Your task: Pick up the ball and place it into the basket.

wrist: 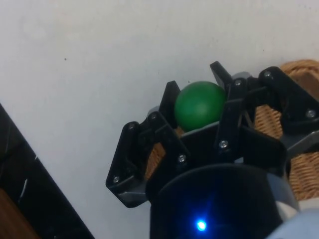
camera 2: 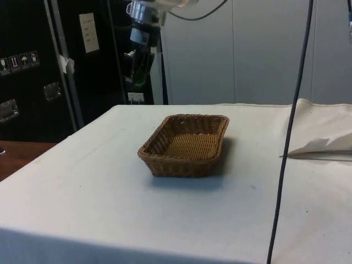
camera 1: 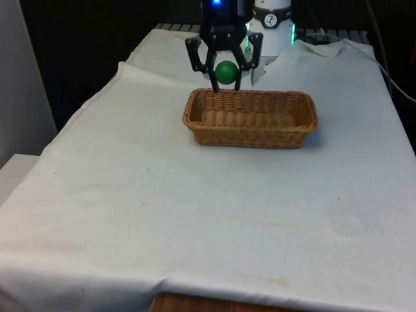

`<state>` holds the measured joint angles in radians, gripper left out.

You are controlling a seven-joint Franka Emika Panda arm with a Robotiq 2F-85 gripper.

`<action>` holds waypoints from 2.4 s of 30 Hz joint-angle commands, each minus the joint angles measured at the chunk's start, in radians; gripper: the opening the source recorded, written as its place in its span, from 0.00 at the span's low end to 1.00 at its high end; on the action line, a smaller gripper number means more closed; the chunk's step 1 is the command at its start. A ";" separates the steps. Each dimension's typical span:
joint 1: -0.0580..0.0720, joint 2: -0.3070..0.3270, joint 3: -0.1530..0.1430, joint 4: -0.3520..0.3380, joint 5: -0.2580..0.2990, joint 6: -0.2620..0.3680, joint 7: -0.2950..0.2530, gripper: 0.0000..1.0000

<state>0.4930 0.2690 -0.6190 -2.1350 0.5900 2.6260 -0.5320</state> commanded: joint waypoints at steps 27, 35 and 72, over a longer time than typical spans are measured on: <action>-0.001 -0.201 0.071 -0.256 -0.030 0.107 -0.033 0.00; -0.008 -0.232 0.056 -0.309 -0.045 0.124 -0.093 0.00; -0.009 -0.186 0.120 -0.422 -0.208 0.284 -0.018 0.00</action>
<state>0.4780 0.0690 -0.4980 -2.5560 0.3830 2.8890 -0.5600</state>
